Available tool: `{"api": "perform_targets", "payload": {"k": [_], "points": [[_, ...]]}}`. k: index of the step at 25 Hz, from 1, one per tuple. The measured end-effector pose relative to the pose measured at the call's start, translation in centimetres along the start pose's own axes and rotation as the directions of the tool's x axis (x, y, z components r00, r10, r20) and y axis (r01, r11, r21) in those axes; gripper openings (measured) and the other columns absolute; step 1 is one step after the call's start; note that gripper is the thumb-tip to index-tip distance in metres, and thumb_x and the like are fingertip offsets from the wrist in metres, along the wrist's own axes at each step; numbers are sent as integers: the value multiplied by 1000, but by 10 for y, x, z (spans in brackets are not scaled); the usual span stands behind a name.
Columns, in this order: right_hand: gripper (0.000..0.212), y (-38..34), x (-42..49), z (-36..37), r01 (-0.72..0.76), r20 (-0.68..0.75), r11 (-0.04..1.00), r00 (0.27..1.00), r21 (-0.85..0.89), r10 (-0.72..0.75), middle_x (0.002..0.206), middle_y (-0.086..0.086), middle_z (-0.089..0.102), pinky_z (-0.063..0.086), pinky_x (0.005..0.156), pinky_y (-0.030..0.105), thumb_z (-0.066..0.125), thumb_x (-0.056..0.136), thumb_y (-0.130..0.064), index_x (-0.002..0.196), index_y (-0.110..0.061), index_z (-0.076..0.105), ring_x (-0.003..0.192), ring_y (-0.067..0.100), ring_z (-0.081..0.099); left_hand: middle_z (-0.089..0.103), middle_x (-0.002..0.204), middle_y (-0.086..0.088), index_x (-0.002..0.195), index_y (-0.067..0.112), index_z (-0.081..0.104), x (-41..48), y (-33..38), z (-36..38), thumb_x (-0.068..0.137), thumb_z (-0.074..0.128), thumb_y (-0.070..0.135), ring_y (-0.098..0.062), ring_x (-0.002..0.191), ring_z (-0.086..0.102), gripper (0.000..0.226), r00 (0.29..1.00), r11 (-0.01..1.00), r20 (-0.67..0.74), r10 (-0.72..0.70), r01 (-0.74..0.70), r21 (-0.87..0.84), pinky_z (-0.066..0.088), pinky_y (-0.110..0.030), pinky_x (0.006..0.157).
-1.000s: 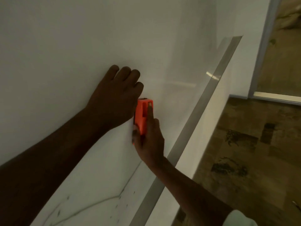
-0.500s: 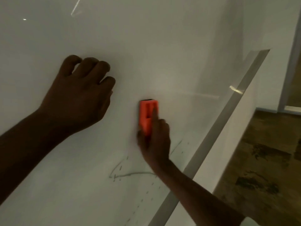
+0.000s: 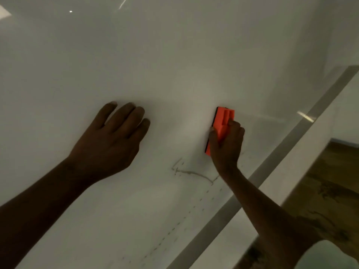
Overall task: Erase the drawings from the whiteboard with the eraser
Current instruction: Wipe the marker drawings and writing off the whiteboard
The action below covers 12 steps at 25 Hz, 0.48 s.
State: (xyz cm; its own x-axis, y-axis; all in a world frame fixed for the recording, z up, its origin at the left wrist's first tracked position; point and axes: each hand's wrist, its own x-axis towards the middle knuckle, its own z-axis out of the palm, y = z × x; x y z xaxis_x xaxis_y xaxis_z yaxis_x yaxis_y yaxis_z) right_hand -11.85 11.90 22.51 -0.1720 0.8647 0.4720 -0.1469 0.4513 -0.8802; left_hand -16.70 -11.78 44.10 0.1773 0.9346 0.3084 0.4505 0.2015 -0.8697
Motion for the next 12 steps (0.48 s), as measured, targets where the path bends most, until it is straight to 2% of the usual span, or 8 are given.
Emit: {"api": "perform_targets", "payload": {"k": [2,3,4,6,7,8,10,12], "points": [[47,-30,-74,16,131,124,990,983,58,-137,108,11,49,38,78,5,63,90,-42,120,-7,50,93,16,47,59,134,-26,126,-1,63,-4,3,4,93,59,16,-42,128,46,37,1000,999,-3,4,-4,37,37,-59,106],[50,-40,-109,18,193,220,979,954,62,-202,111,9,47,38,78,2,63,89,-44,124,-11,48,94,13,44,58,134,-26,127,0,62,-4,2,6,93,59,16,-42,128,46,37,1000,999,-2,3,-3,52,37,-59,107],[54,-45,-136,15,278,318,959,905,57,-281,114,8,45,42,79,5,64,88,-44,130,-15,47,96,15,45,58,135,-26,127,0,62,-4,2,6,93,59,16,-42,128,46,37,1000,998,0,4,-4,61,37,-59,107],[60,-37,-146,4,535,463,841,726,82,-508,116,10,48,56,75,28,66,84,-42,137,-24,45,100,23,48,59,134,-26,126,0,62,-4,3,4,93,59,16,-42,129,47,37,1000,997,-8,15,-14,70,38,-59,107],[60,-27,-129,-2,646,485,759,641,78,-595,116,12,51,56,75,34,67,82,-40,137,-27,46,101,26,47,59,134,-26,126,0,62,-3,3,4,93,59,16,-42,128,47,37,1000,997,-20,20,-18,77,39,-59,106],[59,-17,-107,-6,697,483,716,612,44,-626,115,13,52,56,76,35,67,82,-39,136,-27,47,101,27,47,60,133,-26,125,0,62,-3,3,3,92,59,16,-43,128,48,37,999,996,-28,20,-18,82,40,-59,105],[59,0,-57,-13,592,394,802,757,-77,-521,116,16,50,53,75,35,70,83,-34,134,-19,45,100,30,47,60,133,-26,125,1,62,-1,4,0,93,57,17,-43,127,50,36,1000,996,-16,15,-13,92,40,-58,105],[54,14,-11,-20,340,240,931,922,-130,-303,115,21,52,53,73,36,72,88,-33,130,-9,47,100,34,52,59,134,-25,125,1,61,0,5,-1,95,53,18,-43,126,53,35,1000,993,2,12,-12,116,39,-58,106]]}}
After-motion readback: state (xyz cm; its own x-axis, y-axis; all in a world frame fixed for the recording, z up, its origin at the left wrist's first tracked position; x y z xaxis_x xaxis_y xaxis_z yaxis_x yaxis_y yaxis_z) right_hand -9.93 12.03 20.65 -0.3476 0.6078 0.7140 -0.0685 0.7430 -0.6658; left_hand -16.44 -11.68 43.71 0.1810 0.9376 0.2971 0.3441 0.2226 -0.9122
